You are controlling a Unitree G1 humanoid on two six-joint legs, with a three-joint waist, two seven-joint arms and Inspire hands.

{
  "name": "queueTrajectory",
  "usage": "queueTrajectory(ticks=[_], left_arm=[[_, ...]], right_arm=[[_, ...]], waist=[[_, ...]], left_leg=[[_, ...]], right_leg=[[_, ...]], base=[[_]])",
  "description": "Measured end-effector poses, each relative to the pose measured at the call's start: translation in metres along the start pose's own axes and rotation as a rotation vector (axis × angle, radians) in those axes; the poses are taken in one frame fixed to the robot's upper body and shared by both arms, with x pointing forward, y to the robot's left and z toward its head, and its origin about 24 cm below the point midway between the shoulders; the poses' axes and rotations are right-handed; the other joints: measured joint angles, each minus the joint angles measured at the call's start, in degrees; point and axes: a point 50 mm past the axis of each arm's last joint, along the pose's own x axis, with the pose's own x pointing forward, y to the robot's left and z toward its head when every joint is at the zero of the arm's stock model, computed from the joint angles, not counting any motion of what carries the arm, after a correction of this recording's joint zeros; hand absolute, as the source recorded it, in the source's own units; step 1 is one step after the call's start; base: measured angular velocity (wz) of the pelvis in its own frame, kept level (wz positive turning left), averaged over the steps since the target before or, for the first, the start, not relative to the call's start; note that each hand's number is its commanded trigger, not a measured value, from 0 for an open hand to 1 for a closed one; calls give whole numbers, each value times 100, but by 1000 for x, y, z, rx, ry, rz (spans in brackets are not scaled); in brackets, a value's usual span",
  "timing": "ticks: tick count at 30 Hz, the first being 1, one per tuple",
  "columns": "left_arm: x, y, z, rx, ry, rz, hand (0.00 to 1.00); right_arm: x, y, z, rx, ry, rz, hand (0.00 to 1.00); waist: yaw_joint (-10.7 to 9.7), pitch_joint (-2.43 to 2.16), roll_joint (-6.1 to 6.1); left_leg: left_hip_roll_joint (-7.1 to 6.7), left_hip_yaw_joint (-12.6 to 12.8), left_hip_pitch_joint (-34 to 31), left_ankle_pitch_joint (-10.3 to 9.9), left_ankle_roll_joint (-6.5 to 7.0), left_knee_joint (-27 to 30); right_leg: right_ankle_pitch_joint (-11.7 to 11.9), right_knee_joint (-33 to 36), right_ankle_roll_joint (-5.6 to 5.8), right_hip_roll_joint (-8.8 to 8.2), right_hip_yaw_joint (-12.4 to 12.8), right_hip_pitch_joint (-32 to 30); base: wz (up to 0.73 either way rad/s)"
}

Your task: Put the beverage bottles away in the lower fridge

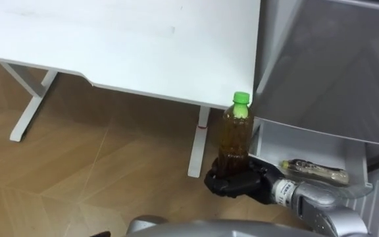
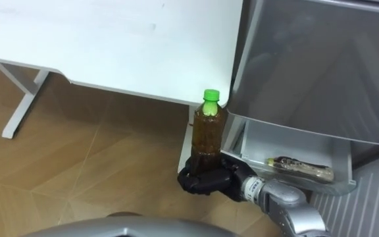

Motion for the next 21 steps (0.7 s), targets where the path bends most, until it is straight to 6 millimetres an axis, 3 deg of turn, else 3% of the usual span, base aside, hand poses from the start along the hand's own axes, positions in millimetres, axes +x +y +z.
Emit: queueTrajectory(ticks=[6,14,21], left_arm=[[1,2,-10,124,53,-42,0],[2,-6,-10,426,33,-118,0],[1,-21,-4,503,8,-178,0]], right_arm=[[0,-1,-1,11,15,-1,100],[-1,-3,2,10,4,-10,100],[-1,-6,-4,33,22,-42,100]], waist=[[-93,-4,18],[-239,-11,11],[-406,-1,15]], left_leg=[[-1,-4,-14,1,0,28],[-6,3,-103,1,0,46],[-1,-5,-121,0,-1,77]], right_leg=[[0,4,0,-2,-13,-15],[-2,-6,3,-2,0,-80],[-2,3,2,-3,-23,-76]], base=[[0],[0],[2]])
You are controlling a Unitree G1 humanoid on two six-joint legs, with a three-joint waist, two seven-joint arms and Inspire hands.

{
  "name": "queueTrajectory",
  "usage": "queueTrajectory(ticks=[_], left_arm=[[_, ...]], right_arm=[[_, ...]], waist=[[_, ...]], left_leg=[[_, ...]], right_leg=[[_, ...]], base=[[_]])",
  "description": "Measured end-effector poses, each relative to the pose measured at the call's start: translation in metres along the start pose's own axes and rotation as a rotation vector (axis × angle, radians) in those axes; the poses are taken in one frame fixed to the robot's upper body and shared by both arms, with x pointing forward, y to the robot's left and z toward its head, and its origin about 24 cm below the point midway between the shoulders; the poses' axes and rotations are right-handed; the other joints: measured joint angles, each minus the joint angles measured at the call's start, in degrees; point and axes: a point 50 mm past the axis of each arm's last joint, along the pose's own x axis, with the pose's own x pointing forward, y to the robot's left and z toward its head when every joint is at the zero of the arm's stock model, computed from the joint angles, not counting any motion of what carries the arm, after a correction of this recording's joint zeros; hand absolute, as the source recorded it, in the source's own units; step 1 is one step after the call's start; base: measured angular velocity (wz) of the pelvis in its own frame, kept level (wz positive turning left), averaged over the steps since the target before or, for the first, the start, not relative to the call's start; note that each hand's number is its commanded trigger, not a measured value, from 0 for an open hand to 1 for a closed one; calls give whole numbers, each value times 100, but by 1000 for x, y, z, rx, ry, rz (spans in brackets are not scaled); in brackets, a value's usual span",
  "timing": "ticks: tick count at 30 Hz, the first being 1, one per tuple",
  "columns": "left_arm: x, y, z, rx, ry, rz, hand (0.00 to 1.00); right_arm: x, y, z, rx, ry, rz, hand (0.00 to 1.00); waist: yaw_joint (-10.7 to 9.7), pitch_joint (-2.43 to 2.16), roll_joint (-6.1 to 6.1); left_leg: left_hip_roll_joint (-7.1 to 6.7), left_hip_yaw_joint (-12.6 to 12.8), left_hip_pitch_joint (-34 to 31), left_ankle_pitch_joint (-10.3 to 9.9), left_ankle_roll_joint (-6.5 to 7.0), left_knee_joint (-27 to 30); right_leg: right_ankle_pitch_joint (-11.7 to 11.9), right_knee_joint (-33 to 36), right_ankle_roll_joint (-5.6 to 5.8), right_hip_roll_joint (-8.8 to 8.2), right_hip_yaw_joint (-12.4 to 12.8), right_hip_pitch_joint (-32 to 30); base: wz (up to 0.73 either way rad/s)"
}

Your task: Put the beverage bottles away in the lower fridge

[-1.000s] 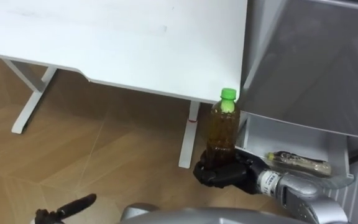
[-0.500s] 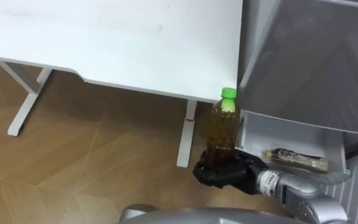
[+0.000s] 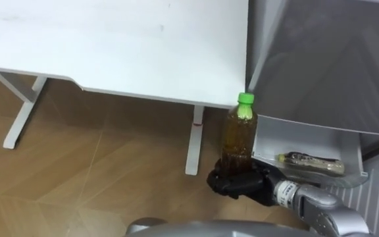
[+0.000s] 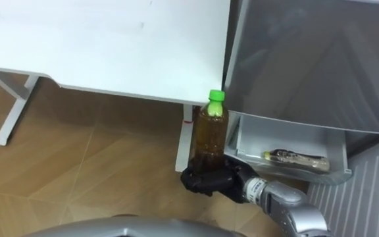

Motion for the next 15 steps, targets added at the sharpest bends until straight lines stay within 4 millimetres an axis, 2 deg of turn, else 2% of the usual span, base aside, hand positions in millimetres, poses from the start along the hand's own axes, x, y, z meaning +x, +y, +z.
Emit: queueTrajectory(ticks=[4,15], left_arm=[[0,-5,12,54,-35,-15,0],[0,-6,10,64,-40,-21,0]], right_arm=[[-1,-2,1,8,-9,-20,100],[0,-9,1,85,-49,-126,100]], waist=[[-78,-1,-2],[-180,3,11]], left_leg=[[1,18,-17,-3,-1,1],[4,42,13,-2,-1,-35]], right_leg=[[1,16,-1,-1,10,-30],[1,5,0,2,34,-31]], base=[[0],[0]])
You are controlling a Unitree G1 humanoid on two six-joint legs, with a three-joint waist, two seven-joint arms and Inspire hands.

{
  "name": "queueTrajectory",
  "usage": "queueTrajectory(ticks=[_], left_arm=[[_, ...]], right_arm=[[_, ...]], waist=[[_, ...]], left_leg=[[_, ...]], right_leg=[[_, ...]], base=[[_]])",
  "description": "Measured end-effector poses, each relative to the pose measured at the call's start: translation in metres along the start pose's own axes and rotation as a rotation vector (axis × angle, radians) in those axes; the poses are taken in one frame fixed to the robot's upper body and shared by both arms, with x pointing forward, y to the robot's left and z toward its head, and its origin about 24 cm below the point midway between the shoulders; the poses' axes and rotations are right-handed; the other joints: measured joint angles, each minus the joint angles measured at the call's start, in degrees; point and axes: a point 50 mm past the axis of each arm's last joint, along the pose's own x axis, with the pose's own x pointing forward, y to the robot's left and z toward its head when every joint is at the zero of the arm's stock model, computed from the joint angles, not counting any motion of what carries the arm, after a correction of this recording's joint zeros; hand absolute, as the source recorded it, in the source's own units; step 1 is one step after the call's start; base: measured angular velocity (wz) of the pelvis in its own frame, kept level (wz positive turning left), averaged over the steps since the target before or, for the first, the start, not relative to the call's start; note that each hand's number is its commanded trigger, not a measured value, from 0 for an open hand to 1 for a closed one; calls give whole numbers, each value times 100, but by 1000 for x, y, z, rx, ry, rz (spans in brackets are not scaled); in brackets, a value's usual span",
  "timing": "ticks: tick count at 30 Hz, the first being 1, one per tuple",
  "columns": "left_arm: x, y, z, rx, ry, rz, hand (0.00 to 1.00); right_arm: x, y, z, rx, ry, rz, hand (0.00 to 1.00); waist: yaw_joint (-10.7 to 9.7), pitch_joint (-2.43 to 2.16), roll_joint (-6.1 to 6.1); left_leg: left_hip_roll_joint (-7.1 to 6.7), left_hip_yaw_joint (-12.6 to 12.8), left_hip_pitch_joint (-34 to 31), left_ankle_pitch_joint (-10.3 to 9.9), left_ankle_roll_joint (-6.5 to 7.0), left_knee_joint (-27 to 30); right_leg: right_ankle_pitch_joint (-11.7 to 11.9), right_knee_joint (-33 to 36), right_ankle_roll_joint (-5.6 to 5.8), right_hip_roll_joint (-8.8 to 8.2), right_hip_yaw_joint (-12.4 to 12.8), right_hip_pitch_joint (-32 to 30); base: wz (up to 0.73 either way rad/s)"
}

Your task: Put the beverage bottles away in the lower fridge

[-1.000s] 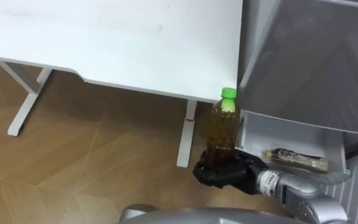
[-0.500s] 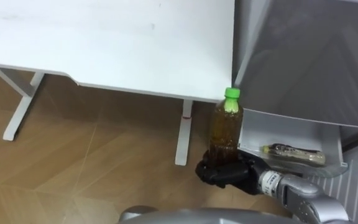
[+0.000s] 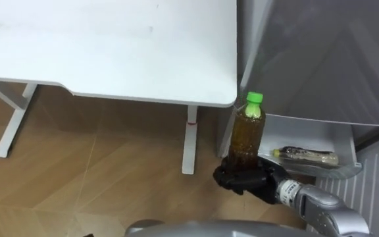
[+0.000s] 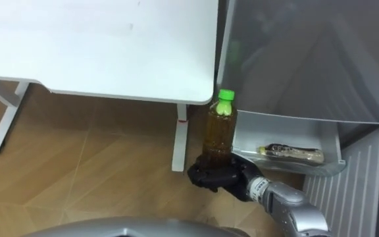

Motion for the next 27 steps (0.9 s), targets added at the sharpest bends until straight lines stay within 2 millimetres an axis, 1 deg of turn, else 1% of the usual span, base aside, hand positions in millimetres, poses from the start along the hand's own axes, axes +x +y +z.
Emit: queueTrajectory(ticks=[7,11,14,17,19,23,27], left_arm=[[0,0,1,76,-20,12,0],[0,-2,-2,117,-15,14,0],[0,-3,-4,142,-13,15,0],[-1,-4,-10,166,-1,16,0],[-1,-5,-12,179,3,17,0],[-2,-4,-16,184,13,19,0],[-2,-4,-19,184,21,21,0]], right_arm=[[2,-2,3,66,-51,-98,100],[1,-5,4,88,-61,-146,100],[0,-7,4,103,-68,-171,100],[0,-9,7,175,-106,-193,100],[0,-9,8,230,-133,-202,100],[1,-11,2,338,-153,-243,100],[1,-10,-2,461,-176,-246,100]], waist=[[-5,-3,17],[-15,-12,46],[-30,-8,74],[-105,-2,110],[-131,3,111],[-147,8,105],[-166,12,115]], left_leg=[[4,3,12,0,0,-16],[4,14,22,0,0,-19],[6,17,24,0,0,-20],[9,17,23,-1,0,-19],[13,20,27,-1,-1,-16],[15,41,61,-5,-3,-21],[18,52,66,-7,-5,-21]], right_leg=[[2,1,-1,13,67,-5],[2,4,-1,14,86,-6],[2,6,-2,15,90,-6],[2,7,-2,16,84,-8],[3,7,-3,19,73,-6],[3,8,-3,19,72,22],[3,12,-3,26,95,23]], base=[[0],[0],[0],[0],[0],[0],[-1]])
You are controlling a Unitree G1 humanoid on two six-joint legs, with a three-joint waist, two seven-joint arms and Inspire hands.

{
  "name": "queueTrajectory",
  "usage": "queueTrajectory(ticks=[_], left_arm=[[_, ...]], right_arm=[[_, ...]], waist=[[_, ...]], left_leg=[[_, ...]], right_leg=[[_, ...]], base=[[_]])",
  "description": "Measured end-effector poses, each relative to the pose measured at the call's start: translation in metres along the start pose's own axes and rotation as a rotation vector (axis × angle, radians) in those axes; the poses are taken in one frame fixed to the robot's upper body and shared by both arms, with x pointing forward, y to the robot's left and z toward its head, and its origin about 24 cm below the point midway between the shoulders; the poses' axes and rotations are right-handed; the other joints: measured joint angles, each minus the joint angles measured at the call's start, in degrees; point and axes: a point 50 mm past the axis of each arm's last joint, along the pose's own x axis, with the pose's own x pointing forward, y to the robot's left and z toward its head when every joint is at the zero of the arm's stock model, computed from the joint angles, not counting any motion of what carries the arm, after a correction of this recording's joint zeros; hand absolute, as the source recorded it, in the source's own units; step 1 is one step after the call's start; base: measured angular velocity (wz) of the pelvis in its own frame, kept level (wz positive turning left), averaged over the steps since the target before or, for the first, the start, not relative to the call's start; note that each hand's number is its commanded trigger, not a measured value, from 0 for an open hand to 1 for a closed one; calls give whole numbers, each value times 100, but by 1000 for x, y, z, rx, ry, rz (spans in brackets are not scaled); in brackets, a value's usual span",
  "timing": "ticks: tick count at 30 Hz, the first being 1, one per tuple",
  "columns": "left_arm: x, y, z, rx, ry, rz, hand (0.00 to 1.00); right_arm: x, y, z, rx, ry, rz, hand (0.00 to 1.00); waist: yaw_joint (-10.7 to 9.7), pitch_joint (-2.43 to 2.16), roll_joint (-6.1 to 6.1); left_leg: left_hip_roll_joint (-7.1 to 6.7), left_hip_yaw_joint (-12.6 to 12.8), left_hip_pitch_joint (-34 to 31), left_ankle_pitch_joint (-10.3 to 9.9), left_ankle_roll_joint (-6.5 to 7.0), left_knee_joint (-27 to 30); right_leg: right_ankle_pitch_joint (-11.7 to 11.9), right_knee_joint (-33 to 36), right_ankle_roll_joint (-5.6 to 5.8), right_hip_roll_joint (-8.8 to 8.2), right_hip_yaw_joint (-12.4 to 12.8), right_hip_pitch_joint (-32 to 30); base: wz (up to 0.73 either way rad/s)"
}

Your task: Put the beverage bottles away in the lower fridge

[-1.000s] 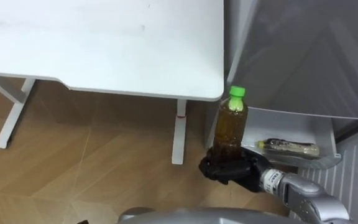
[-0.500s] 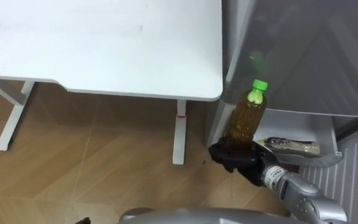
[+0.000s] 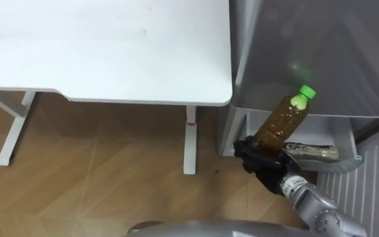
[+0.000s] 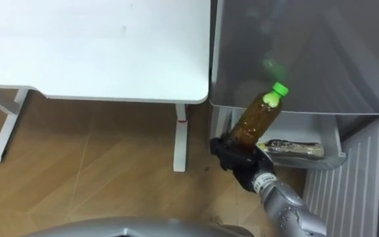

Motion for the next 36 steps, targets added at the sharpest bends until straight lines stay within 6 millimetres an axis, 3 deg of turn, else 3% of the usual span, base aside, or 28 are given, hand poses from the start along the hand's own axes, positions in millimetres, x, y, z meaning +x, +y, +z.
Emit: queueTrajectory(ticks=[10,17,28,36], left_arm=[[-1,-3,-5,-3,9,-7,0],[-1,-3,-3,-4,1,5,0],[-2,-7,-8,13,9,-24,0],[-2,-7,-9,13,7,-36,0]], right_arm=[[-1,-11,-5,260,-33,-57,100],[-3,-23,-14,437,-38,-120,100],[-4,-28,-13,607,-100,-136,100],[-5,-29,-10,651,-140,-143,100]], waist=[[-51,-10,18],[-104,-52,85],[-88,-5,70],[-80,-11,93]], left_leg=[[-3,40,-92,-21,2,44],[-2,52,-144,-21,2,53],[0,69,-68,-24,-1,38],[0,92,-53,-23,0,43]], right_leg=[[-1,-7,2,3,43,-94],[-1,-7,2,3,53,-145],[-5,-18,4,3,58,-120],[-5,-17,4,2,67,-126]], base=[[-2],[0],[0],[0]])
